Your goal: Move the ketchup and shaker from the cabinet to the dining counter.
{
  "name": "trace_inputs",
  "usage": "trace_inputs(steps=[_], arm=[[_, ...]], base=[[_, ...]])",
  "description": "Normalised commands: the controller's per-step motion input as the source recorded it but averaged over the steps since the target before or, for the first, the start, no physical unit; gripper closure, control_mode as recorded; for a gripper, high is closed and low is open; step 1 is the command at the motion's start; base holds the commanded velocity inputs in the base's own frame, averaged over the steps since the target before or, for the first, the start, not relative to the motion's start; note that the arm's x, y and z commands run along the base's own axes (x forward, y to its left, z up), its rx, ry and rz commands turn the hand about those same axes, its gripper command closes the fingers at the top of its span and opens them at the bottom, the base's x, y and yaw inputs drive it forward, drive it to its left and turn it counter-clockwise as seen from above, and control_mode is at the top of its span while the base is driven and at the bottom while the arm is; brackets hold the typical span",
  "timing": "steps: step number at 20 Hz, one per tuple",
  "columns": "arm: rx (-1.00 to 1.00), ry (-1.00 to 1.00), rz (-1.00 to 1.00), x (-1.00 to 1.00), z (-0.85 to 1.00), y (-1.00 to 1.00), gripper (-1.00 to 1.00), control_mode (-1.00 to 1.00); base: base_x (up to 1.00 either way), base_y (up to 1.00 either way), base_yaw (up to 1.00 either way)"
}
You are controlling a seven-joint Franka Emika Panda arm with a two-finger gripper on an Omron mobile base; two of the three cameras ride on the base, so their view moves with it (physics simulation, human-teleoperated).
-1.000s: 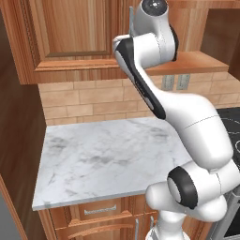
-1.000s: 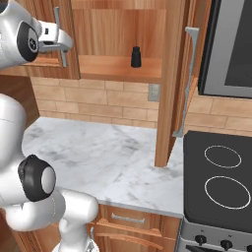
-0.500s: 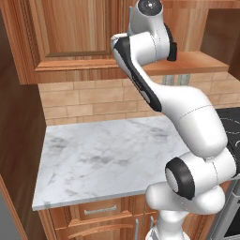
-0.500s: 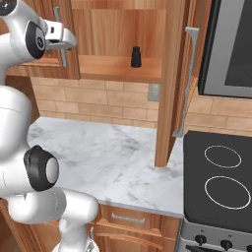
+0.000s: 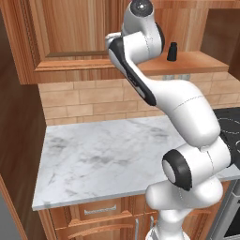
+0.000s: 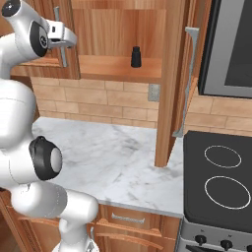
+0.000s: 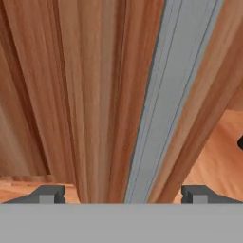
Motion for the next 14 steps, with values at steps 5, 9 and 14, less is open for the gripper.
trace_inputs(steps=[5,9,14], arm=[[0.0,-0.01,0.0,0.29,0.0,0.08,-1.0,-1.0],[0.0,0.0,0.0,0.3,0.0,0.05,-1.0,-1.0],[0.0,0.0,0.0,0.29,0.0,0.0,-1.0,-1.0]], base=[[0.0,0.0,0.0],[0.0,0.0,0.0],[0.0,0.0,0.0]])
